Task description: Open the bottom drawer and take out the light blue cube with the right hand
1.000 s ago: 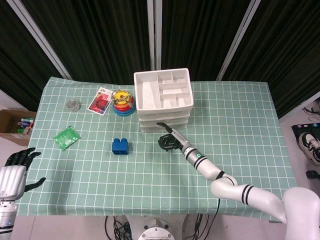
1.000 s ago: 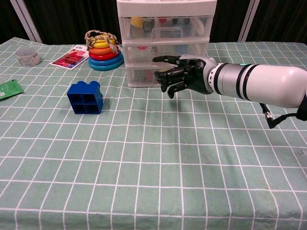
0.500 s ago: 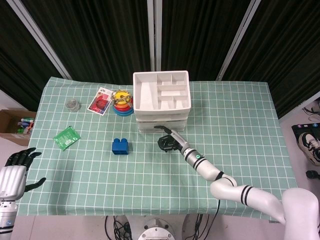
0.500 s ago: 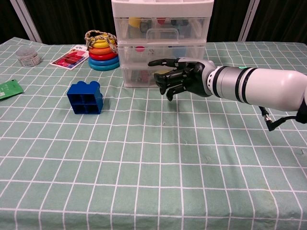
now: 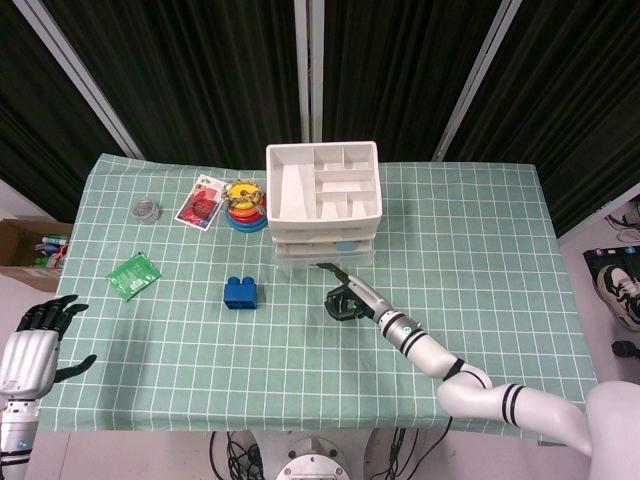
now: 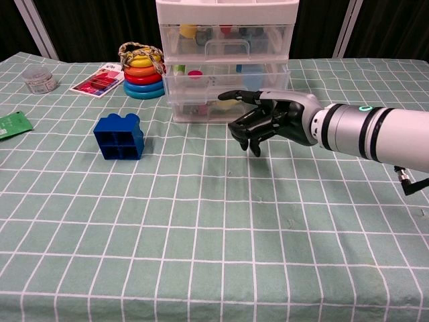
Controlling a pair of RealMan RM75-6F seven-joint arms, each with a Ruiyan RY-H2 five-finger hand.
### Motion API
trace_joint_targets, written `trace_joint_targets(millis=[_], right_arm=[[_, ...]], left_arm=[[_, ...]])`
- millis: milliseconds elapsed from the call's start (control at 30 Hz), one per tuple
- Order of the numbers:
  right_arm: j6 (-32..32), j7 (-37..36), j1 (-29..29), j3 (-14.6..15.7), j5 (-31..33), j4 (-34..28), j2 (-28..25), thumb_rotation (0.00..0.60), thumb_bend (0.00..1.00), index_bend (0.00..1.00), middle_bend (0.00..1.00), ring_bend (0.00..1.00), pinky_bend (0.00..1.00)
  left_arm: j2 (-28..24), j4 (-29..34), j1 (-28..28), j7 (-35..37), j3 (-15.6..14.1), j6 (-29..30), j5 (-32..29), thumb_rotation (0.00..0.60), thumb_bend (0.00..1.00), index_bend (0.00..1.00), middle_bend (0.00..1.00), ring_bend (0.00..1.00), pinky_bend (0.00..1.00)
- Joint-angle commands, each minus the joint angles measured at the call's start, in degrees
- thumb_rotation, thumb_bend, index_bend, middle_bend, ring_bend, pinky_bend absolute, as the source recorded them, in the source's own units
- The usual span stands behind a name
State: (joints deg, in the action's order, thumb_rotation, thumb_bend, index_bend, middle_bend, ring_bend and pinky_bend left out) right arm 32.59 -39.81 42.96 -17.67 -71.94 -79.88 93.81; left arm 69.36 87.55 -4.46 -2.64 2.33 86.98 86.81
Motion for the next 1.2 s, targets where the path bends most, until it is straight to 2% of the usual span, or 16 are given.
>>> trace_joint_targets(millis=[33, 167, 300, 500, 900, 1100, 1200], right_arm=[[6.87, 13.30, -2.77, 3.60, 0.53, -9.57, -6.29, 0.600, 0.46, 0.00, 0.68, 0.59, 0.67], [12.67, 22.63, -4.27, 3.43, 2.94, -16.33, -10.61, 0.600, 0.46, 0.00, 0.69, 0.59, 0.67], [13.65, 28.25, -3.62, 2.36, 7.97, -19.67, -13.48, 0.600, 0.46, 0.00, 0.69, 0.59, 0.67], [11.22, 34.08, -0.08, 1.60, 16.95, -18.96, -14.62, 0.600, 0.46, 0.00, 0.69, 0.59, 0.67], [8.07, 39.90, 6.73, 1.97, 27.62, -13.31, -11.39, 0.600, 0.47, 0.01, 0.69, 0.60, 0.67], [9.20, 41.45, 7.60, 2.84, 29.33, -13.71, -11.08, 0.600, 0.47, 0.15, 0.71, 0.61, 0.68], [9.71, 40.85, 6.86, 3.14, 28.87, -15.12, -11.85, 0.600, 0.47, 0.18, 0.71, 0.61, 0.68]], left_arm=[[0.01, -0.13, -0.05, 0.18, 0.05, -0.02, -0.01, 0.600, 0.00, 0.26, 0.18, 0.16, 0.19], [0.10, -0.32, -0.16, 0.40, 0.14, 0.16, 0.25, 0.600, 0.00, 0.26, 0.18, 0.16, 0.19], [0.16, -0.31, -0.25, 0.40, 0.09, 0.09, 0.39, 0.600, 0.00, 0.26, 0.18, 0.16, 0.19], [0.22, -0.07, -0.28, 0.13, 0.03, 0.02, 0.36, 0.600, 0.00, 0.26, 0.18, 0.16, 0.19], [0.18, 0.25, -0.51, -0.22, 0.10, -0.45, 0.04, 0.600, 0.00, 0.26, 0.18, 0.16, 0.19], [0.39, -0.15, -0.32, 0.15, -0.09, -0.55, -0.24, 0.600, 0.00, 0.26, 0.18, 0.16, 0.19], [0.54, -0.51, -0.26, 0.42, -0.11, -0.65, -0.43, 0.600, 0.00, 0.26, 0.18, 0.16, 0.19]])
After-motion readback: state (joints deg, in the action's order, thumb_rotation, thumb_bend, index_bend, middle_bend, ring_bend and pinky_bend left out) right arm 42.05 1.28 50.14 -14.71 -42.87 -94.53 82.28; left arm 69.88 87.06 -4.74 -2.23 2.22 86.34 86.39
